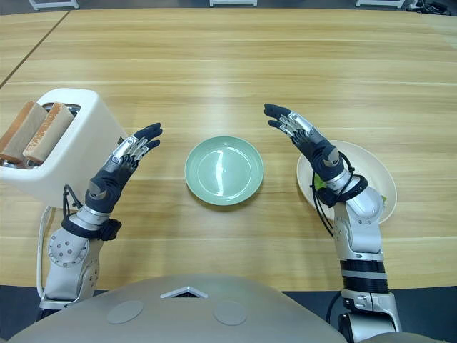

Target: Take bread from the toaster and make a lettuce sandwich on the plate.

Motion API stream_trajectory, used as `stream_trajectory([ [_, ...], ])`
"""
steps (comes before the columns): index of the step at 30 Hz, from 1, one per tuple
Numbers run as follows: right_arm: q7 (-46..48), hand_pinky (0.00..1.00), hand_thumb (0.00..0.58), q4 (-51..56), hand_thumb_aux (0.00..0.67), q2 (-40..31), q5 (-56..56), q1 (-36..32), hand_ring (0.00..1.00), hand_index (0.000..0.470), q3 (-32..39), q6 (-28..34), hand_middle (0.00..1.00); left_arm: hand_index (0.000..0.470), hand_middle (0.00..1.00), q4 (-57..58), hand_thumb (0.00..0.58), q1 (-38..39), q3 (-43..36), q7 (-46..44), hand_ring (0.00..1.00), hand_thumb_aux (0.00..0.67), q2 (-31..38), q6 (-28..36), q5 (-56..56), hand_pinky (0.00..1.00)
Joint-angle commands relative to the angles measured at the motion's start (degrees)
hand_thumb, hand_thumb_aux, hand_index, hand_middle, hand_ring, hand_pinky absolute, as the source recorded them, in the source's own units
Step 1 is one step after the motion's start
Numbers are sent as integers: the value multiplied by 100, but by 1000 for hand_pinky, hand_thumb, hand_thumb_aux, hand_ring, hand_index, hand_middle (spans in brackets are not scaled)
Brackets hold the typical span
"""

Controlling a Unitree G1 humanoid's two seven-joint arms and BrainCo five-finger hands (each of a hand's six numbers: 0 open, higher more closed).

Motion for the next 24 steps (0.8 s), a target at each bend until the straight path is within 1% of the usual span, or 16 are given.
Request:
stream_trajectory([
  [1, 28, 0, 0, -63, 0, -63, 2, 24, 0, 0, -45, 78, 0, 0, 0, -38, 0, -6, -15, -12, 0, 0, 44, 69, 70, 0],
  [6, 32, 0, 0, -59, 0, -51, -12, 28, 0, 0, -53, 78, 0, 0, 0, -178, 0, -7, 18, 64, 0, 0, 8, 112, 77, 0],
  [8, 40, 0, 0, -30, 0, -44, -31, -2, 0, 0, -43, 77, 0, 0, 0, -1140, 0, 36, 276, 541, 0, 0, -73, 794, -312, 0],
  [9, 56, 0, 0, -14, 0, -46, -26, -29, 0, 0, -35, 87, 0, 0, 0, -1799, 0, 42, 594, 825, 0, 0, 21, 1400, -384, 0],
  [11, 74, 0, 0, -5, 0, -51, -18, -56, 0, 0, -23, 106, 0, 0, 0, -2744, 0, -36, 1630, 1104, 0, 0, 468, 2353, -189, 0],
  [12, 78, 0, 0, -10, 0, -53, -14, -56, 0, 0, -23, 113, 0, 0, 0, -2979, 0, -101, 2345, 1152, 0, 0, 761, 2713, -78, 0],
  [14, 37, 0, 0, -104, 0, -43, -15, 37, 0, 0, -50, 115, 0, 0, 0, -2721, 0, -121, 4005, 1023, 0, 0, 1423, 3102, 17, 0],
  [15, 13, 0, 0, -152, 0, -34, -22, 85, 0, 0, -61, 113, 0, 0, 0, -2338, 0, -29, 4648, 920, 0, 0, 1702, 3144, 223, 0],
  [16, -11, 0, 0, -194, 0, -23, -32, 128, 0, 0, -67, 108, 0, 0, 0, -1921, 0, 113, 5085, 850, 0, 0, 1931, 3081, 570, 0],
  [17, -23, 0, 0, -216, 0, -17, -38, 149, 0, 0, -66, 104, 0, 41, 0, -1554, 96, 289, 5340, 806, 0, 58, 2091, 3020, 938, 0],
  [18, -26, 0, 0, -222, 0, -14, -40, 146, 0, 0, -59, 106, 0, 65, 0, -1230, 148, 481, 5457, 771, 0, 92, 2191, 2966, 1257, 0],
  [19, -27, 0, 0, -224, 0, -14, -41, 142, 0, 0, -54, 107, 0, 77, 0, -960, 175, 618, 5485, 755, 0, 110, 2254, 2915, 1552, 0],
  [20, -26, 0, 0, -220, 0, -16, -43, 129, 0, 0, -51, 111, 0, 61, 0, -718, 140, 711, 5420, 759, 0, 87, 2284, 2851, 1808, 0],
  [21, -32, 0, 0, -221, 0, -16, -48, 126, 0, 0, -54, 111, 0, 0, 0, -503, 0, 738, 5261, 764, 0, 0, 2300, 2796, 1998, 0],
  [23, -33, 0, 0, -214, 0, -17, -56, 115, 0, 0, -60, 109, 0, 0, 0, -217, 0, 752, 4938, 779, 0, 0, 2281, 2675, 2288, 0],
  [24, -33, 0, 0, -210, 0, -17, -57, 108, 0, 0, -63, 108, 0, 11, 0, -119, 27, 750, 4791, 771, 0, 16, 2256, 2626, 2381, 0],
])
